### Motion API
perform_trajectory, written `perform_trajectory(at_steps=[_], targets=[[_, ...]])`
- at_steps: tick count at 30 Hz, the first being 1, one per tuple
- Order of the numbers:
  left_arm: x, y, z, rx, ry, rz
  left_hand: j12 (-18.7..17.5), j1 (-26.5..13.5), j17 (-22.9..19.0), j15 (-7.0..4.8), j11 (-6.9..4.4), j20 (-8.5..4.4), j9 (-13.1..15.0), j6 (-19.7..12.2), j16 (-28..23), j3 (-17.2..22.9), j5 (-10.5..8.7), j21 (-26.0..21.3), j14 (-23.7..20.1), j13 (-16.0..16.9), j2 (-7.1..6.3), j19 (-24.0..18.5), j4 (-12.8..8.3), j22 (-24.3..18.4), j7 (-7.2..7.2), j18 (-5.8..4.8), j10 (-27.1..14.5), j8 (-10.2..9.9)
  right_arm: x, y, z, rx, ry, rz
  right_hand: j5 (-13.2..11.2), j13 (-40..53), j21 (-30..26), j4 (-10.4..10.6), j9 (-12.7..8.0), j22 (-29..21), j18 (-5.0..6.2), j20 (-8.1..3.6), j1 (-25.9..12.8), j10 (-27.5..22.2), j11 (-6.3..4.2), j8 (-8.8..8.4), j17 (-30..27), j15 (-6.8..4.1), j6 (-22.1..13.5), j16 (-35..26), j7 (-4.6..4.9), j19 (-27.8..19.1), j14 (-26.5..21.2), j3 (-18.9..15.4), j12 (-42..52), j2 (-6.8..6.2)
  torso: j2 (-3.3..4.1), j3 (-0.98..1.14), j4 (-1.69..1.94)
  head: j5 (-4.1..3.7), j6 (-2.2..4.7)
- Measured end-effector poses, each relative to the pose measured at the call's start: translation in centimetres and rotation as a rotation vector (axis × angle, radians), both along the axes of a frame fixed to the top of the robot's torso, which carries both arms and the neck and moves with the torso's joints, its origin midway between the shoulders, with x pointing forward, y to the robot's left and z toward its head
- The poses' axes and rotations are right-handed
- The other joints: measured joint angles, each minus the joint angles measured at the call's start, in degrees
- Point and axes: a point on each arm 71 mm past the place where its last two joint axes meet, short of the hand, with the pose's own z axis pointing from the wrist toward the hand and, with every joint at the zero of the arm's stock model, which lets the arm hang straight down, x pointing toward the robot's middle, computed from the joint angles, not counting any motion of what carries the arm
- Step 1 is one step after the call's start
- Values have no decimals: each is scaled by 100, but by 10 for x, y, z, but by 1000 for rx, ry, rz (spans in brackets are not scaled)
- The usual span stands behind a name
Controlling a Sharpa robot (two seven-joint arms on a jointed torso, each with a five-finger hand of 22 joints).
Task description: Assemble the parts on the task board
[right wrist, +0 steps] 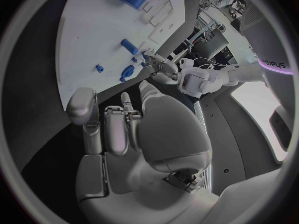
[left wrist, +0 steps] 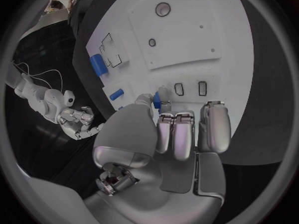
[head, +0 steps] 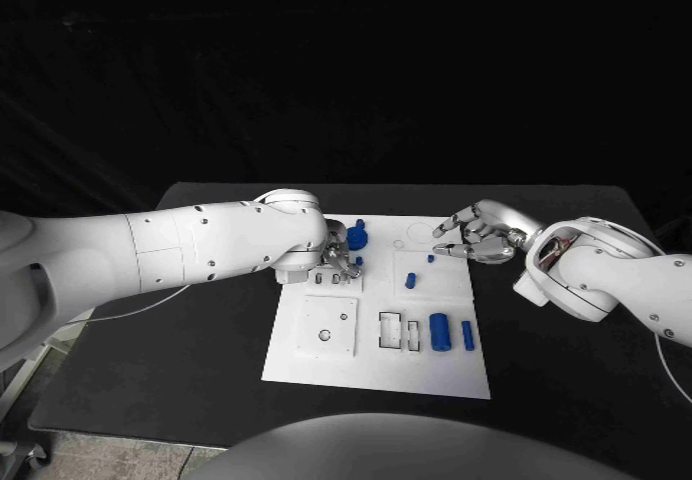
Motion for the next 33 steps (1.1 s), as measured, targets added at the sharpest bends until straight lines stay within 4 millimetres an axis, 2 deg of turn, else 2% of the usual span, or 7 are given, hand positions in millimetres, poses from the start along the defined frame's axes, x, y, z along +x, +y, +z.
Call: perform_trajectory(at_steps=[11,17,24,33], targets=[[-15,23,0,-6,-1,41,-1,-81,-1,-1,-14,0,32,0,0,135,-60,-34,0,13,6,0,-17,-1,0,1,14,-53,-1,-3,-1,-5,9,-7,66,-8,-1,-40,-13,-1,0,0,15,0,0,-22,-1,0,0,0,0,0,0,40,2,15,-4,2,0,5,0],[-21,34,-5,-9,-10,76,-1,-89,-1,-1,-14,0,41,-1,0,178,-70,-34,0,16,-1,0,-21,-1,1,1,14,-67,-2,-3,-5,-6,20,-9,101,-6,-28,-56,-19,4,0,2,39,0,0,-22,-1,0,20,-23,20,-2,0,56,6,38,-9,1,4,19,0],[-24,38,-11,-13,-30,100,-1,-111,-1,-2,-14,0,57,-1,0,265,-75,-34,0,19,-23,0,-15,-1,2,1,14,-119,-3,-3,-7,-7,30,-11,133,-2,-61,-56,-24,4,0,21,60,-1,1,-22,-2,0,39,-23,2,-20,0,56,-15,59,-4,-7,3,33,0],[-24,38,-13,-21,-57,115,-1,-140,-2,-2,-14,0,64,0,0,320,-80,-34,0,15,-53,0,-21,-1,3,1,14,-143,-4,-4,-8,-6,39,-12,187,-5,-61,-71,-31,3,0,21,60,-10,10,-22,-2,0,39,-45,1,-21,0,72,-15,59,3,-3,-2,56,0]])
